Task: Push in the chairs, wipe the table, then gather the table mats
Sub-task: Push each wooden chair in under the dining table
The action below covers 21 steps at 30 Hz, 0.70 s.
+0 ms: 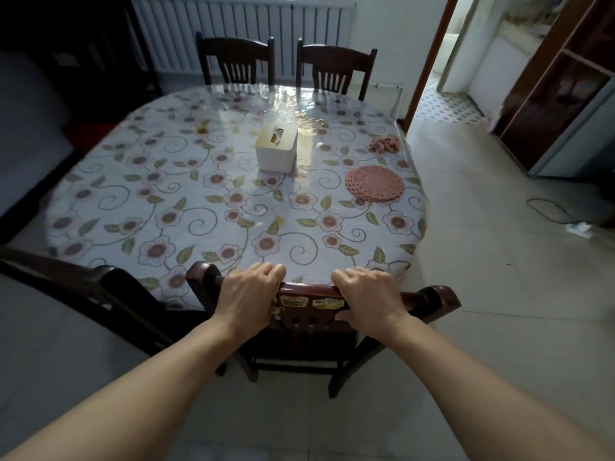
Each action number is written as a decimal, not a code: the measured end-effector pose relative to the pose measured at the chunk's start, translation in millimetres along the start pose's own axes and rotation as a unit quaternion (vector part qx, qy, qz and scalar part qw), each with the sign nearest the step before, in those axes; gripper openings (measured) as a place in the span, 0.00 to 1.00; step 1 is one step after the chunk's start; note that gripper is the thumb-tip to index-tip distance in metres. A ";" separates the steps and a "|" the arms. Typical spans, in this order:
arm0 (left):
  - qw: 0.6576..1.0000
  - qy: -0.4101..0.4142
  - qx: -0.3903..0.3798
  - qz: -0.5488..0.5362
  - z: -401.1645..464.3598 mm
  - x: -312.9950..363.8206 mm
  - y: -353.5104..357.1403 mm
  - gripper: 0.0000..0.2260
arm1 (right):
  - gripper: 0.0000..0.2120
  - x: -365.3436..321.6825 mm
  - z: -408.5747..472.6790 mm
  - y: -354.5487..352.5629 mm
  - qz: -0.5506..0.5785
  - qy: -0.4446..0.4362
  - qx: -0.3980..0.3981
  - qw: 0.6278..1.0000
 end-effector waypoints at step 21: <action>0.991 0.098 -0.064 -0.068 -59.4 10.0 43.3 0.21 | 0.27 -32.3 -43.6 47.3 0.004 0.026 0.021 0.999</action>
Point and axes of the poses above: each hand's wrist, its own z-axis towards the middle knuckle, its own y-axis out of the palm, x = y × z, the point moved 8 cm from there along z, towards the middle knuckle, and after that the axes turned 4 degrees about -z, right-handed, at the moved point
